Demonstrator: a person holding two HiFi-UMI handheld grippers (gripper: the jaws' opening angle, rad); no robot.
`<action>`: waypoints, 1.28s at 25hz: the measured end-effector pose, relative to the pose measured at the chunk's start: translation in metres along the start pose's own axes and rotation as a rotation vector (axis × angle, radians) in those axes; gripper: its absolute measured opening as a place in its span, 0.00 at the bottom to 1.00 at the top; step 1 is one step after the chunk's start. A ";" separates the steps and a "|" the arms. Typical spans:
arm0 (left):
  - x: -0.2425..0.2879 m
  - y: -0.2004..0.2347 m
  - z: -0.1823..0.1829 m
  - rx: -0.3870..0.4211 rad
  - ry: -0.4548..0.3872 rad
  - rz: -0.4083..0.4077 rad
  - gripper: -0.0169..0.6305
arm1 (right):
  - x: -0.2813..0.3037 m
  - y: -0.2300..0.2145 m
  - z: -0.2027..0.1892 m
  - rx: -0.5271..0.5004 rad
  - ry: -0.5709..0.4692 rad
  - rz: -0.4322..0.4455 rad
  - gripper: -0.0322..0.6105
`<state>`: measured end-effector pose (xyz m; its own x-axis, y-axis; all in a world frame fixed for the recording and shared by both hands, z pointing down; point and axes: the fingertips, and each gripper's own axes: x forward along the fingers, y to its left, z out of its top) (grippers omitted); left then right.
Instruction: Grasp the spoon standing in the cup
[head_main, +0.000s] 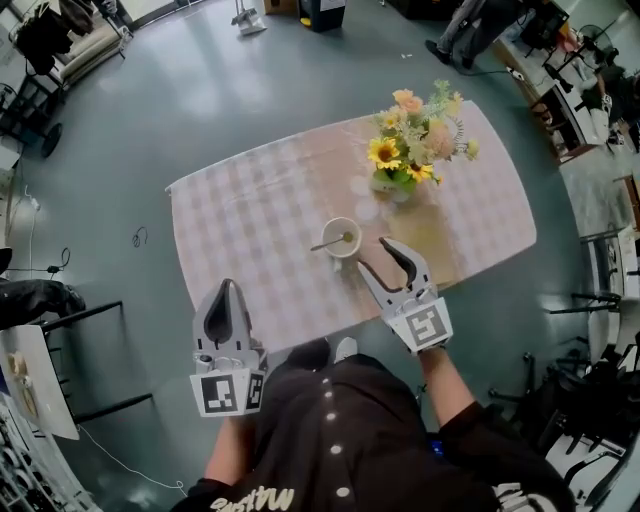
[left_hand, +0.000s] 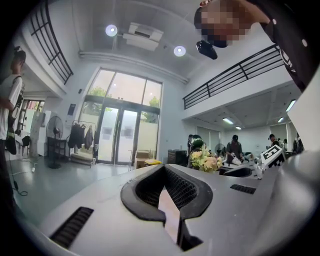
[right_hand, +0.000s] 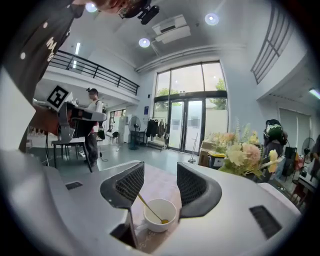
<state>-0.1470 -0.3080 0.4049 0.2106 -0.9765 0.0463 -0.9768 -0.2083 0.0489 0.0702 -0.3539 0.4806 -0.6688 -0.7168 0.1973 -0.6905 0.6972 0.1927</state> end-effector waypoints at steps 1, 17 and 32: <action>0.001 0.001 -0.002 -0.001 0.005 -0.001 0.05 | 0.008 0.006 -0.007 -0.018 0.028 0.022 0.34; -0.002 0.024 -0.053 -0.019 0.136 0.014 0.05 | 0.098 0.070 -0.109 -0.163 0.276 0.205 0.33; -0.005 0.043 -0.078 -0.037 0.190 0.039 0.05 | 0.131 0.083 -0.138 -0.268 0.341 0.170 0.18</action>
<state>-0.1869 -0.3074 0.4844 0.1790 -0.9551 0.2362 -0.9831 -0.1644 0.0801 -0.0366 -0.3887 0.6553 -0.6063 -0.5799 0.5442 -0.4533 0.8143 0.3627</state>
